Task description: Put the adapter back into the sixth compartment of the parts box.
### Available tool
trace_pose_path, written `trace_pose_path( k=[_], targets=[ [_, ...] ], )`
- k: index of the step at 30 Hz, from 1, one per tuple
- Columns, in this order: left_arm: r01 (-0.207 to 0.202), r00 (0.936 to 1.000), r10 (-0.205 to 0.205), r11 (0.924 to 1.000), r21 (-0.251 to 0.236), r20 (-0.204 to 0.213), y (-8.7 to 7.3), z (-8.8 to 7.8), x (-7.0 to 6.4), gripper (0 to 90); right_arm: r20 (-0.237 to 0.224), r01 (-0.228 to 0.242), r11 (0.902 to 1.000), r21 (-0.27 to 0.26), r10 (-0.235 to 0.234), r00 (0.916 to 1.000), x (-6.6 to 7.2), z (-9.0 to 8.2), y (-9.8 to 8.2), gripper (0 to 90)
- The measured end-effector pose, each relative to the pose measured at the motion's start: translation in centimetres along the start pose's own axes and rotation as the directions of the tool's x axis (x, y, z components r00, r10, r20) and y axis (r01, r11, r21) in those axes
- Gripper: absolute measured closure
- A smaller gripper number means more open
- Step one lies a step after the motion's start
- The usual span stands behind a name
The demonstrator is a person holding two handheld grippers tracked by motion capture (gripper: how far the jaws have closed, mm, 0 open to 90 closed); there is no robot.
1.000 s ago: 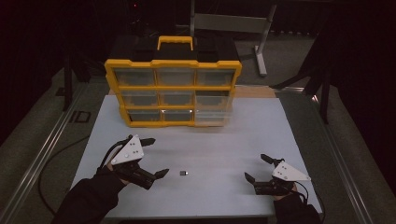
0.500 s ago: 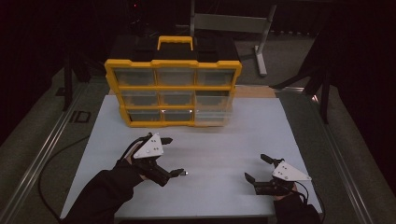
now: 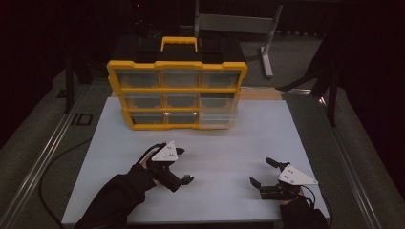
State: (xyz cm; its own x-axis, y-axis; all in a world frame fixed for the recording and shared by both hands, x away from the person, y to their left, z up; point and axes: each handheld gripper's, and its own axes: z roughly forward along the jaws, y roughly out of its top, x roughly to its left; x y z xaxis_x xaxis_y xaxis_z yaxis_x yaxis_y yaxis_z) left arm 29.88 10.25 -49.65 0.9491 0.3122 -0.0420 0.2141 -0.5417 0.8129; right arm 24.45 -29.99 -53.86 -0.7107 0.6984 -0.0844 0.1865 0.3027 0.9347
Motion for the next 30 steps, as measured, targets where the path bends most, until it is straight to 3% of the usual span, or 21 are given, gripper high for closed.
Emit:
trace_pose_path(
  k=[14, 16, 30],
  targets=[
    [0.012, 0.9991, -0.014, 0.9978, 0.065, 0.04, -2.3, 2.1, 0.6, 5.5, -0.007, 0.0, 1.0, 0.007, 0.0, 1.0, 0.1, 0.1, 0.0, 8.2],
    [0.032, 0.9978, -0.037, 0.9954, 0.091, 0.055, -3.0, 2.5, 0.9, 11.9, -0.007, -0.002, 1.0, 0.009, 0.002, 1.0, 0.1, 0.1, 0.0, 8.2],
    [0.007, 0.9993, -0.012, 0.9869, 0.161, 0.035, -4.0, 3.5, 1.1, 29.4, -0.01, -0.001, 0.9998, 0.019, 0.001, 1.0, 0.0, 0.1, -0.1, 8.2]
  ],
)
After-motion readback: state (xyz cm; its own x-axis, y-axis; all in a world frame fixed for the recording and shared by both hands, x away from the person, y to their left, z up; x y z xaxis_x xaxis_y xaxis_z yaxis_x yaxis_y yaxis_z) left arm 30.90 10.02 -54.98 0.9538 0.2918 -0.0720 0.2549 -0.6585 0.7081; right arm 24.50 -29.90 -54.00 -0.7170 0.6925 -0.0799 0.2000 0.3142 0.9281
